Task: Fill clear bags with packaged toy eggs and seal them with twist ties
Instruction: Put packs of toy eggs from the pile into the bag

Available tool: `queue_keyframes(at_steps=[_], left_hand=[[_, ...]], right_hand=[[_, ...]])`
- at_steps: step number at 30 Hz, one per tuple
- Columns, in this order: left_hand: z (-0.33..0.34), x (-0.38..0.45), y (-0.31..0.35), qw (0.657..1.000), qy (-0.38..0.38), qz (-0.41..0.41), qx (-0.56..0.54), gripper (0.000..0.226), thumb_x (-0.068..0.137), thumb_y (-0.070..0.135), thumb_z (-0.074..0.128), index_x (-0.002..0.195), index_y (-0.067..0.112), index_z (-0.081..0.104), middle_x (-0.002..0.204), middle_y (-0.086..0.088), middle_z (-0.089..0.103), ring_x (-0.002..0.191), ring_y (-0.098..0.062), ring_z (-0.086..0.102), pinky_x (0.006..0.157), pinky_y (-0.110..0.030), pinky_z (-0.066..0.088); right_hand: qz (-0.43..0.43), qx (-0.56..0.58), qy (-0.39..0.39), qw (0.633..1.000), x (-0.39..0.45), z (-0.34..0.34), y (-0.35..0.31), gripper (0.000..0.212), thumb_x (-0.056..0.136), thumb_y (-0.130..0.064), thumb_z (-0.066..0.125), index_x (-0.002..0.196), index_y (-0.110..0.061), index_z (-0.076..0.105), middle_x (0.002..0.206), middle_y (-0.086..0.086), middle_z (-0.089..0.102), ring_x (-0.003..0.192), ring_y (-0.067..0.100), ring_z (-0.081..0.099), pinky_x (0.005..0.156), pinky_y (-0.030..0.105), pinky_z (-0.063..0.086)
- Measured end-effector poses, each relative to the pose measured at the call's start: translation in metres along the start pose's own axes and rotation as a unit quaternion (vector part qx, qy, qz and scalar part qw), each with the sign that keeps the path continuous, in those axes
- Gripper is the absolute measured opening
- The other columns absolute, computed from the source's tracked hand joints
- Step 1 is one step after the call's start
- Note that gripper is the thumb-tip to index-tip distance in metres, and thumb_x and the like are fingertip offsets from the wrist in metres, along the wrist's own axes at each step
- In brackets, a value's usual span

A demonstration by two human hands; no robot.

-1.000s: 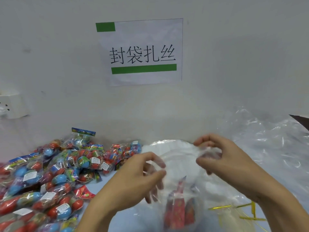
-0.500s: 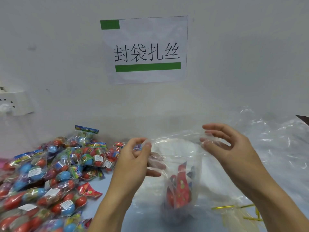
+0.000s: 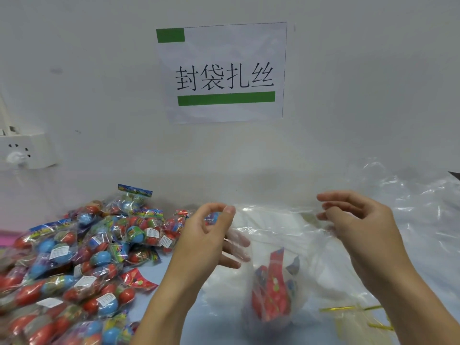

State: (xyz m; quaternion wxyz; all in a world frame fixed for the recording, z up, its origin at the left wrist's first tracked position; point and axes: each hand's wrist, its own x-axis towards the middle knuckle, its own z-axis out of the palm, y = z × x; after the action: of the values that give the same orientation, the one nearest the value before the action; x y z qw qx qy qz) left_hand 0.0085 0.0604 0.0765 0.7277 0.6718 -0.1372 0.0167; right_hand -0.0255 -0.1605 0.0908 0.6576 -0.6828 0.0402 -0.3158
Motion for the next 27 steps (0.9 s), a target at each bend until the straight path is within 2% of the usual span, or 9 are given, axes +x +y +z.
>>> queue_keyframes(at_steps=[4,9,13,16,20,22,23,25,27], left_hand=[[-0.013,-0.001,-0.008,1.000,-0.021,-0.003,0.010,0.047,0.077,0.048,0.064,0.105,0.011,0.066,0.079,-0.011,0.074,0.071,-0.027,0.070,0.053,-0.031,0.054],[-0.023,-0.004,-0.007,0.994,-0.107,0.004,-0.018,0.023,0.089,0.024,0.069,0.071,0.012,0.069,0.062,-0.017,0.065,0.052,-0.025,0.060,0.052,-0.029,0.050],[-0.022,-0.006,-0.002,0.984,-0.171,-0.017,-0.035,0.028,0.080,0.038,0.064,0.083,0.011,0.070,0.071,-0.023,0.069,0.058,-0.031,0.064,0.055,-0.031,0.053],[-0.020,-0.003,-0.005,0.993,-0.113,-0.042,-0.015,0.040,0.092,0.039,0.061,0.102,0.001,0.064,0.084,-0.026,0.072,0.067,-0.033,0.066,0.056,-0.033,0.055],[-0.023,0.002,-0.012,0.996,0.035,-0.037,0.069,0.035,0.101,0.035,0.049,0.097,0.005,0.067,0.075,-0.013,0.073,0.063,-0.022,0.067,0.054,-0.031,0.054],[-0.027,0.003,-0.014,0.994,0.059,-0.043,0.083,0.031,0.102,0.030,0.049,0.095,0.006,0.068,0.076,-0.010,0.074,0.063,-0.018,0.067,0.056,-0.029,0.055],[-0.028,0.003,-0.016,0.992,0.065,-0.048,0.093,0.029,0.102,0.028,0.049,0.094,0.008,0.068,0.077,-0.009,0.074,0.064,-0.017,0.067,0.056,-0.029,0.055],[-0.029,0.004,-0.020,0.989,0.068,-0.052,0.119,0.024,0.102,0.024,0.050,0.094,0.011,0.069,0.079,-0.005,0.075,0.065,-0.014,0.068,0.058,-0.027,0.055],[-0.030,0.004,-0.024,0.985,0.065,-0.055,0.150,0.021,0.101,0.022,0.052,0.095,0.013,0.070,0.080,-0.001,0.074,0.067,-0.012,0.067,0.060,-0.026,0.055]], right_hand=[[-0.019,0.050,0.006,0.999,0.000,-0.002,-0.012,0.034,0.092,0.008,0.057,0.078,-0.017,0.076,0.071,0.005,0.070,0.063,0.008,0.066,0.048,0.013,0.046],[-0.092,0.018,-0.009,0.996,-0.009,0.002,-0.032,0.031,0.083,0.000,0.057,0.079,-0.024,0.077,0.063,0.008,0.063,0.051,0.012,0.054,0.043,0.020,0.042],[-0.082,-0.076,0.000,0.994,-0.013,0.009,-0.030,0.026,0.080,-0.015,0.056,0.079,-0.033,0.076,0.068,0.027,0.056,0.054,0.033,0.045,0.050,0.031,0.042],[-0.051,-0.119,0.032,0.991,-0.011,0.011,-0.020,0.037,0.089,-0.007,0.058,0.077,-0.037,0.075,0.065,0.009,0.066,0.068,0.030,0.062,0.065,0.043,0.053],[-0.101,-0.185,0.008,0.977,-0.016,0.014,-0.030,0.023,0.090,-0.021,0.059,0.092,-0.038,0.074,0.092,-0.023,0.069,0.089,-0.006,0.064,0.072,0.025,0.050],[-0.174,-0.250,-0.008,0.952,-0.022,0.022,-0.035,0.023,0.087,-0.020,0.062,0.097,-0.037,0.073,0.120,-0.014,0.065,0.112,-0.001,0.057,0.098,0.027,0.044],[-0.197,-0.289,-0.015,0.937,-0.026,0.027,-0.037,0.024,0.085,-0.018,0.064,0.098,-0.037,0.072,0.130,-0.009,0.061,0.122,0.003,0.052,0.104,0.025,0.032],[-0.225,-0.355,-0.034,0.907,-0.037,0.041,-0.037,0.026,0.085,-0.017,0.067,0.100,-0.038,0.071,0.140,-0.005,0.055,0.135,0.011,0.047,0.098,0.025,0.016],[-0.256,-0.372,-0.062,0.890,-0.048,0.054,-0.037,0.026,0.084,-0.015,0.066,0.099,-0.036,0.072,0.138,-0.004,0.058,0.137,0.017,0.048,0.097,0.029,0.016]])
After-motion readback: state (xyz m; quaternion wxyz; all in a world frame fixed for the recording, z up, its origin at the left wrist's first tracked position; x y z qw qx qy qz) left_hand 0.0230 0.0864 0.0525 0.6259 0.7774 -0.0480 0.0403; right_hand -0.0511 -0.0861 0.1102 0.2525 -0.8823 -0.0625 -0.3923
